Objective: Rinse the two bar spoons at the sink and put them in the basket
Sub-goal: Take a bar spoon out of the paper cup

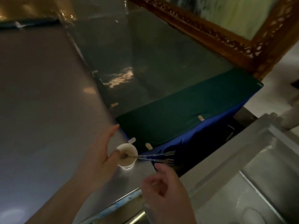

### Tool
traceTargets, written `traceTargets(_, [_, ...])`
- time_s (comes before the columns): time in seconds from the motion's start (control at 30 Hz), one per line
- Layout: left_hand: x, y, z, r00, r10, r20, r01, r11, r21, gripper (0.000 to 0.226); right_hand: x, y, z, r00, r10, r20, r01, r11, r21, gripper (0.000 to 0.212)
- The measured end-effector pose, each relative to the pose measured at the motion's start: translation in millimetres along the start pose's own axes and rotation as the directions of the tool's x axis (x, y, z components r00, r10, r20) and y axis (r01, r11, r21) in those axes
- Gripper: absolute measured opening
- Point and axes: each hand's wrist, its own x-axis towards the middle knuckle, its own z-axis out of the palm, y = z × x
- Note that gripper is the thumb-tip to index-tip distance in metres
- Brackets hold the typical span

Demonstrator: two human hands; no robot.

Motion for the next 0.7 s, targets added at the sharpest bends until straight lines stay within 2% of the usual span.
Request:
traceTargets(0.03, [-1.8, -14.7, 5.3, 0.999, -0.032, 0.042, 0.031, 0.999, 0.014, 0.066, 3.0, -1.3, 7.0, 0.999, 0.012, -0.038, -0.011, 0.999, 0.050, 0.048])
traceTargets(0.1, [-5.6, -38.1, 17.3, 0.987, -0.088, 0.133, 0.086, 0.996, 0.015, 0.085, 8.5, -3.8, 16.7, 0.991, 0.034, -0.130, -0.020, 0.994, 0.106, 0.037])
traceTargets(0.2, [-7.9, -57.1, 34.0, 0.965, -0.128, 0.228, 0.151, 0.985, -0.088, 0.099, 19.3, -10.5, 18.9, 0.970, 0.030, -0.242, -0.017, 0.998, 0.055, 0.012])
traceTargets(0.3, [-4.5, -64.5, 45.3, 0.957, -0.115, 0.267, 0.162, 0.974, -0.161, 0.077, 34.3, -17.9, 13.8, 0.938, 0.055, -0.341, -0.039, 0.998, 0.054, 0.012])
traceTargets(0.4, [-1.9, -64.0, 49.1, 0.970, -0.075, 0.233, 0.118, 0.977, -0.180, 0.060, 48.7, -21.5, 8.5, 0.940, 0.052, -0.338, -0.051, 0.999, 0.013, 0.008])
traceTargets(0.7, [-0.8, -65.5, 52.6, 0.976, -0.098, 0.193, 0.143, 0.962, -0.233, 0.060, 71.0, -25.5, -0.2, 0.976, 0.017, -0.219, -0.016, 1.000, 0.006, 0.020])
